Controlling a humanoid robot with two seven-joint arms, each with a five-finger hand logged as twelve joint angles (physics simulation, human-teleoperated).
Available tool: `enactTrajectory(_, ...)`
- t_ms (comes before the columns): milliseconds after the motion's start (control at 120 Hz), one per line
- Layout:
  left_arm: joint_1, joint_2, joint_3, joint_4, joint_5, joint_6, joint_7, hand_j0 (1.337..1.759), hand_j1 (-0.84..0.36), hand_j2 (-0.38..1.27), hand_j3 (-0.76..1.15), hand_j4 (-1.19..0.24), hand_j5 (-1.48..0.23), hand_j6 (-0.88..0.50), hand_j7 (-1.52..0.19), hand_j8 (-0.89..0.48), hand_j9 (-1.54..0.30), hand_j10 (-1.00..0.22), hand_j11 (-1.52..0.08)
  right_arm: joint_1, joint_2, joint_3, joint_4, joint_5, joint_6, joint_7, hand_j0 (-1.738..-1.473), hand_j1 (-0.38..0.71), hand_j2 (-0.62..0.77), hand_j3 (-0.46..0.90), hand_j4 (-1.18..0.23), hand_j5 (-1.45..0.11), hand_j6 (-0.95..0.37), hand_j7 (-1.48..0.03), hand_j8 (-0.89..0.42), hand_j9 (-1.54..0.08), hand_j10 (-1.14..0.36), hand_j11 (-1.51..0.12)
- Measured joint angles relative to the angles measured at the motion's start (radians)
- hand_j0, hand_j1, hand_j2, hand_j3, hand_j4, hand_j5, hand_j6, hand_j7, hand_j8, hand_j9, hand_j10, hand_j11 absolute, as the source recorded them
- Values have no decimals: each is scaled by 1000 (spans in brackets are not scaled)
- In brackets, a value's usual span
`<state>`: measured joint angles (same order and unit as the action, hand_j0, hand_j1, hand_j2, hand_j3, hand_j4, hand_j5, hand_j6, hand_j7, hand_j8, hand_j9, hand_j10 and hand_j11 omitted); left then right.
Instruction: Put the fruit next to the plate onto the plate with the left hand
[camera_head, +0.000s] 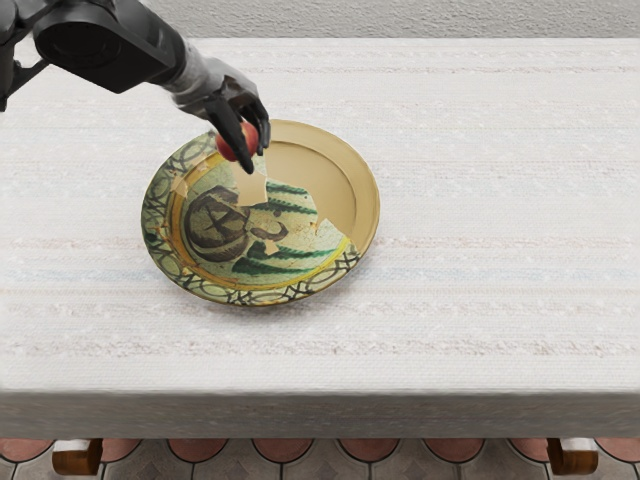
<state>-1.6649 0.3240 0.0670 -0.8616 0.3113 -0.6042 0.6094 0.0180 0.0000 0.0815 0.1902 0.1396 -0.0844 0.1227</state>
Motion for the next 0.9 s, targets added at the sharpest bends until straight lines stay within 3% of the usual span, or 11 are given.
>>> enactTrajectory(250, 98, -45, 1, 4, 0, 0, 0, 1629, -412, 256, 0, -880, -1093, -531, -1158, -358, -1189, -553, -1242, 3, 0, 0, 0, 0, 0, 0, -1658, -307, -7, 0, -35, -45, -35, -45, -35, -45, -35, -45)
enactTrajectory(450, 121, -102, 1, 19, 24, 6, -2, 1627, -514, 385, 0, -905, -1026, -528, -1101, -339, -1168, -516, -1253, 3, 0, 0, 0, 0, 0, 0, -1658, -308, -7, 0, -35, -45, -35, -45, -35, -45, -35, -45)
enactTrajectory(658, 132, -108, 2, 36, 24, -2, 1, 1642, -401, 271, 0, -693, -805, -604, -853, -407, -894, -595, -934, 4, 0, 0, 0, 0, 0, 0, -1658, -308, -7, 0, -35, -45, -35, -45, -35, -45, -35, -45)
enactTrajectory(900, 128, -118, 1, 38, 24, -6, 1, 1653, -224, 140, 0, -495, -621, -468, -636, -384, -651, -463, -657, 5, 0, 0, 0, 0, 0, 0, -1658, -308, -7, 0, -35, -45, -35, -45, -35, -45, -35, -45)
